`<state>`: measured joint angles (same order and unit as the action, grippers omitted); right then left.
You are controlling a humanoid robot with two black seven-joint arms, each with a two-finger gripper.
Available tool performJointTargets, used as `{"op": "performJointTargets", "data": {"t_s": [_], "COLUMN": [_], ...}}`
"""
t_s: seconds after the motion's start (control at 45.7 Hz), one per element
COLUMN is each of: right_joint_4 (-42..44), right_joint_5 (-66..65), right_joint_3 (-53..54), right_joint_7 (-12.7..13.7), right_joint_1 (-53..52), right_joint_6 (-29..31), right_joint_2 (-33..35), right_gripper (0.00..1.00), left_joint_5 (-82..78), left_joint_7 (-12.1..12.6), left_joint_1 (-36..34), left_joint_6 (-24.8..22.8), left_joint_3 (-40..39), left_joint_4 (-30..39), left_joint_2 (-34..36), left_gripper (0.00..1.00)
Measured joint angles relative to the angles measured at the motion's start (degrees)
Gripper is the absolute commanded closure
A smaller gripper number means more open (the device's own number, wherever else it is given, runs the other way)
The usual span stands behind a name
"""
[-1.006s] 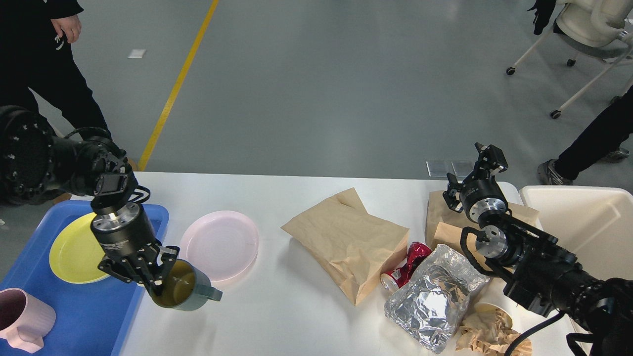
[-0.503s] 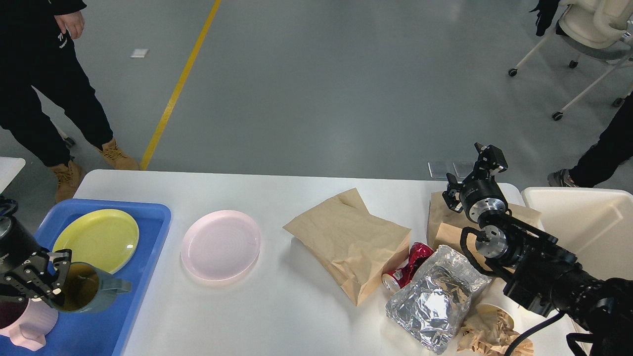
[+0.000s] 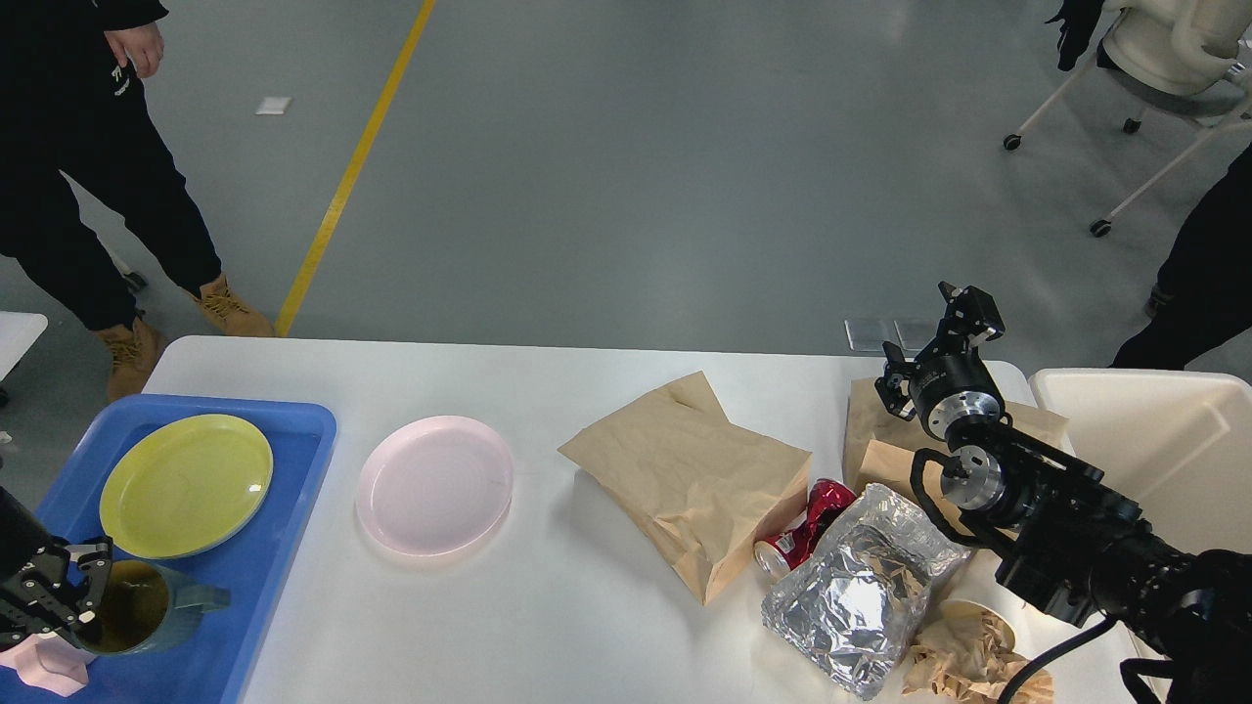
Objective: Tidy desktop
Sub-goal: 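Carry the dark green mug onto the blue tray and release it, then raise the left gripper and move it toward the pink plate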
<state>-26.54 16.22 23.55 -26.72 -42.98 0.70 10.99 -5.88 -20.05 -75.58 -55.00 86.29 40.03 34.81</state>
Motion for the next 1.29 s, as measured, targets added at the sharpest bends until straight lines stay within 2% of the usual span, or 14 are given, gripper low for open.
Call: {"op": "performJointTargets", "data": {"t_s": [0.175, 0.328, 0.612, 0.809, 0.984, 1.093, 1.29], "right_joint_4": [0.0, 0.0, 0.0, 0.0, 0.0, 0.0, 0.0], "right_joint_5": [0.0, 0.0, 0.0, 0.0, 0.0, 0.0, 0.0], "right_joint_3": [0.0, 0.0, 0.0, 0.0, 0.0, 0.0, 0.0], "right_joint_7": [0.0, 0.0, 0.0, 0.0, 0.0, 0.0, 0.0], "right_joint_1": [0.0, 0.0, 0.0, 0.0, 0.0, 0.0, 0.0], "right_joint_6": [0.0, 0.0, 0.0, 0.0, 0.0, 0.0, 0.0], "right_joint_2": [0.0, 0.0, 0.0, 0.0, 0.0, 0.0, 0.0], "right_gripper": [0.00, 0.00, 0.00, 0.00, 0.00, 0.00, 0.00], "left_joint_5": [0.1, 0.1, 0.1, 0.1, 0.1, 0.1, 0.0], "left_joint_7": [0.0, 0.1, 0.0, 0.0, -0.1, -0.1, -0.6], "left_joint_1": [1.2, 1.7, 2.5, 3.1, 2.8, -0.4, -9.1], "left_joint_6": [0.0, 0.0, 0.0, 0.0, 0.0, 0.0, 0.0], "left_joint_3": [-1.7, -2.0, -2.0, -1.9, -1.8, -0.8, 4.6], "left_joint_4": [-0.2, -0.2, -0.2, -0.2, -0.2, -0.2, -0.2], "left_joint_2": [-0.4, -0.8, -1.4, -1.4, -1.1, -0.6, 0.0], "left_gripper": [1.00, 0.93, 0.60, 0.46, 0.20, 0.15, 0.13]}}
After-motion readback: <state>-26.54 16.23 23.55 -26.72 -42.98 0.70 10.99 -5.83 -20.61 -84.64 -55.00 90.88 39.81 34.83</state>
